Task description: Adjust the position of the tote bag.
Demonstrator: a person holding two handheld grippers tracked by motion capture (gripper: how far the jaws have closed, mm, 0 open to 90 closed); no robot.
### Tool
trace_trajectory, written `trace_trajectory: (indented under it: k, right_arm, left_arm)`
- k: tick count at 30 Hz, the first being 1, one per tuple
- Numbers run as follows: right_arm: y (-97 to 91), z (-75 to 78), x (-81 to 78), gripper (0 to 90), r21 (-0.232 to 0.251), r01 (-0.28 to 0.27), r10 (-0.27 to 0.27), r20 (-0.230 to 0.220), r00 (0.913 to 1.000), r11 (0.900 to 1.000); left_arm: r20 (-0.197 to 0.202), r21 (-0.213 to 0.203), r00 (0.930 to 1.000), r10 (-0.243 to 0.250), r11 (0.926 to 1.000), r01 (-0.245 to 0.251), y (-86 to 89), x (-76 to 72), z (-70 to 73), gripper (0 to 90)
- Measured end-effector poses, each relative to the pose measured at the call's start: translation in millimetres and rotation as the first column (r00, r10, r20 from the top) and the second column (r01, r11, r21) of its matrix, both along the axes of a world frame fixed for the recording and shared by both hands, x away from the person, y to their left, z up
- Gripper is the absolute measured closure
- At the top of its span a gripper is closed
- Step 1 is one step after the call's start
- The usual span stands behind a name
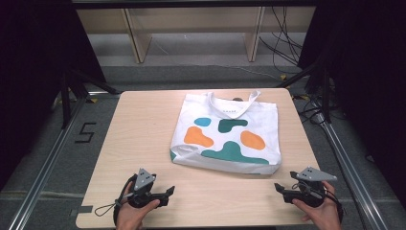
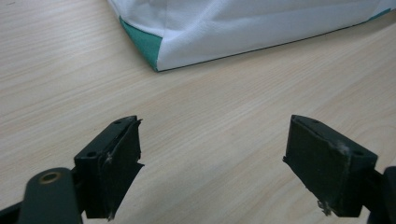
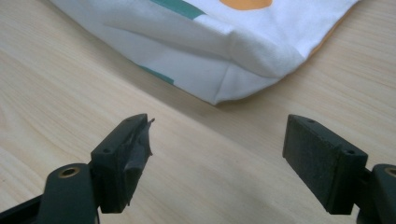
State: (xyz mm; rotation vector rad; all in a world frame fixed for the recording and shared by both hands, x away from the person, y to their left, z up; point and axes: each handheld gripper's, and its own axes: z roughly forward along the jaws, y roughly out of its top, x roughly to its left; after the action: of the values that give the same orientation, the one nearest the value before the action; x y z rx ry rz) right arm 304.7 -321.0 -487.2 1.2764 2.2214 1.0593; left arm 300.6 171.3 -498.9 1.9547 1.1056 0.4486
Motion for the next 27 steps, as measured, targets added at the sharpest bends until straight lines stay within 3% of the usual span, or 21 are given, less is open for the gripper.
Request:
trace_trajectory:
  k: [5, 7, 10, 12, 14, 17, 18, 19, 20, 21, 24, 25, 26, 27]
  right_arm:
    - [-2.2, 0.2, 2.7, 25.6, -0.019, -0.016, 0.016, 0.01, 0.9998, 0.9997]
    - [0.1, -0.2, 1.7, 27.2, -0.006, 0.006, -0.006, 0.0, 1.0, 1.0]
    - [-0.9, 0.3, 4.2, 28.3, -0.015, 0.0, 0.0, 0.012, 0.9999, 0.9999]
    - [-1.3, 1.2, 6.5, 29.0, -0.015, 0.006, -0.005, 0.011, 0.9999, 0.9999]
    - [-5.6, 1.6, 13.9, 30.4, -0.045, -0.016, 0.018, 0.054, 0.9984, 0.9989]
    - [-3.8, 2.7, 14.2, 31.6, -0.024, 0.017, -0.017, 0.024, 0.9996, 0.9996]
    - [-6.9, 3.2, 18.8, 33.0, -0.037, -0.004, 0.006, 0.046, 0.9989, 0.9993]
    - [-7.2, 3.6, 19.6, 33.7, -0.047, 0.009, -0.006, 0.054, 0.9985, 0.9989]
    - [-7.5, 4.0, 20.7, 34.0, -0.059, 0.012, -0.009, 0.058, 0.9983, 0.9982]
    - [-7.5, 4.0, 20.7, 34.0, -0.059, 0.012, -0.009, 0.058, 0.9983, 0.9982]
    - [-7.6, 6.8, 25.0, 35.7, -0.055, 0.003, 0.0, 0.064, 0.998, 0.9985]
    - [-6.5, 7.6, 25.6, 35.8, -0.051, 0.014, -0.01, 0.072, 0.9973, 0.9986]
    - [-6.4, 9.8, 29.6, 36.4, -0.068, -0.003, 0.01, 0.099, 0.995, 0.9977]
    - [-6.4, 9.8, 29.6, 36.4, -0.068, -0.003, 0.01, 0.099, 0.995, 0.9977]
  left_arm:
    - [-0.002, 0.002, 1.0, -0.002, 1.0, 0.002, -0.7, 0.2, 0.2, 17.6]
    - [-0.006, -0.019, 0.9999, 0.01, 0.9998, -0.01, -3.6, 0.7, -0.6, 17.7]
    - [-0.007, 0.019, 0.9999, -0.01, 0.9998, 0.011, -3.7, 2.6, -0.9, 18.8]
    - [-0.007, 0.014, 0.9998, -0.019, 0.9997, 0.019, -5.1, 3.2, -1.0, 20.8]
    - [-0.005, 0.018, 0.9997, -0.023, 0.9996, 0.023, -5.1, 3.9, -0.6, 21.1]
    - [-0.001, 0.016, 0.9999, -0.016, 0.9997, 0.016, -5.0, 4.1, -0.1, 21.7]
    - [0.007, 0.031, 0.9997, -0.022, 0.9993, 0.022, -3.5, 5.3, 0.9, 21.9]
    - [0.007, 0.031, 0.9997, -0.022, 0.9993, 0.022, -3.5, 5.3, 0.9, 21.9]
    - [0.021, -0.004, 0.9998, 0.003, 1.0, -0.003, -5.9, 5.9, 0.1, 21.8]
    - [0.021, -0.004, 0.9998, 0.003, 1.0, -0.003, -5.9, 5.9, 0.1, 21.9]
    - [0.034, 0.017, 0.9993, -0.015, 0.9997, 0.014, -5.0, 6.0, 1.8, 22.3]
    - [0.042, -0.009, 0.9991, -0.002, 1.0, 0.002, -7.2, 5.5, 1.1, 22.3]
    - [0.04, 0.009, 0.9991, -0.011, 0.9999, 0.011, -6.1, 5.1, 0.9, 22.3]
    - [0.04, 0.009, 0.9991, -0.011, 0.9999, 0.011, -6.1, 5.1, 0.9, 22.2]
